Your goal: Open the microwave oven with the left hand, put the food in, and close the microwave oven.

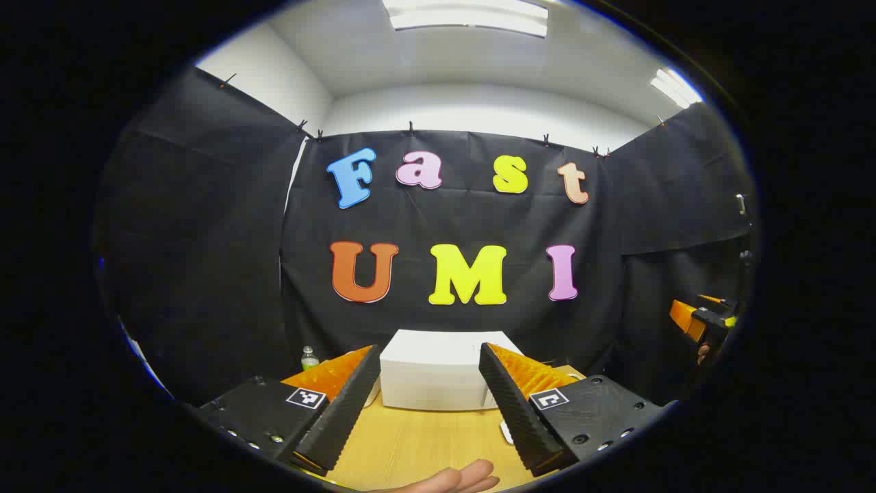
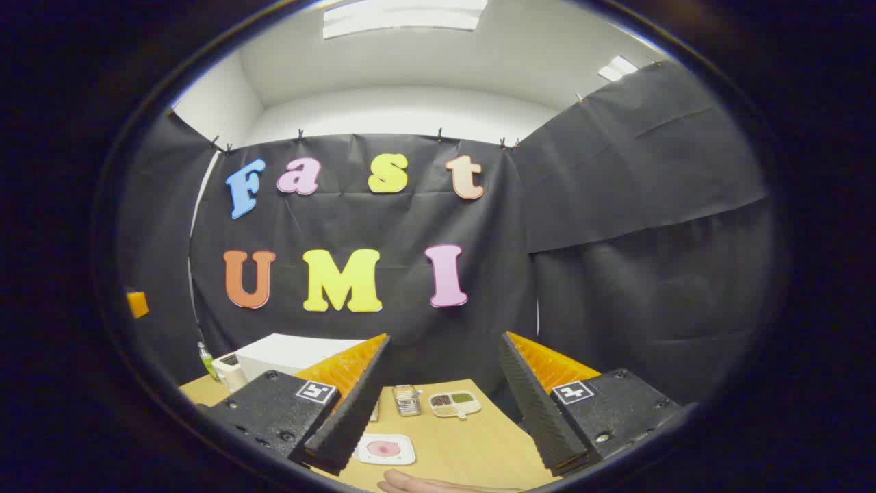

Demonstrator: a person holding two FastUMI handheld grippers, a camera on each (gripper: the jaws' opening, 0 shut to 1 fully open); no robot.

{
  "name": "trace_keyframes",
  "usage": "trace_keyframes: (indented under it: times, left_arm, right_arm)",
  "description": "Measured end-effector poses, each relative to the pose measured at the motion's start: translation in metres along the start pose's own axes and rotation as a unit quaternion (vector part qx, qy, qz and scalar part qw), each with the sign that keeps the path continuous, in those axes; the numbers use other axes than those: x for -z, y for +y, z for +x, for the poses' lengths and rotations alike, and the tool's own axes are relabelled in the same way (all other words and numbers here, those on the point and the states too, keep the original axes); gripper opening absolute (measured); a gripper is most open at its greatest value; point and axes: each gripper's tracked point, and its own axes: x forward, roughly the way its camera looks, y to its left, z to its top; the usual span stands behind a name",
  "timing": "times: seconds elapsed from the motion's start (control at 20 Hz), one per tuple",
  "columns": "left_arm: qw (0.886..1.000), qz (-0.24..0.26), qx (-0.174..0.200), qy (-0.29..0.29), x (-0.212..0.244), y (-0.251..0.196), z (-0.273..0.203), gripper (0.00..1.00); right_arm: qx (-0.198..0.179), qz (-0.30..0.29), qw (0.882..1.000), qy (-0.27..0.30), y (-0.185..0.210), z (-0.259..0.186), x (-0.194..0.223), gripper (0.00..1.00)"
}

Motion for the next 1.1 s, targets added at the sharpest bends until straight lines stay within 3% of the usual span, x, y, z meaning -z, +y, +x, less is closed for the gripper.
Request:
trace_keyframes:
  times: [0.6,0.65,0.7,1.1]
  left_arm:
    - [1.000,0.006,-0.007,-0.008,-0.001,-0.005,0.000,0.92]
    - [1.000,0.006,-0.007,-0.007,0.000,-0.006,0.002,0.87]
    - [1.000,0.007,-0.007,-0.006,0.001,-0.006,0.002,0.92]
    - [1.000,0.002,0.011,-0.017,0.004,-0.017,0.009,0.92]
  right_arm:
    - [-0.002,0.002,1.000,-0.003,-0.014,-0.010,-0.015,1.00]
    - [-0.003,0.000,1.000,-0.004,-0.013,-0.010,-0.015,0.99]
    - [-0.004,0.001,1.000,-0.004,-0.013,-0.011,-0.015,0.99]
    - [0.001,0.018,1.000,-0.001,-0.027,0.003,0.000,0.99]
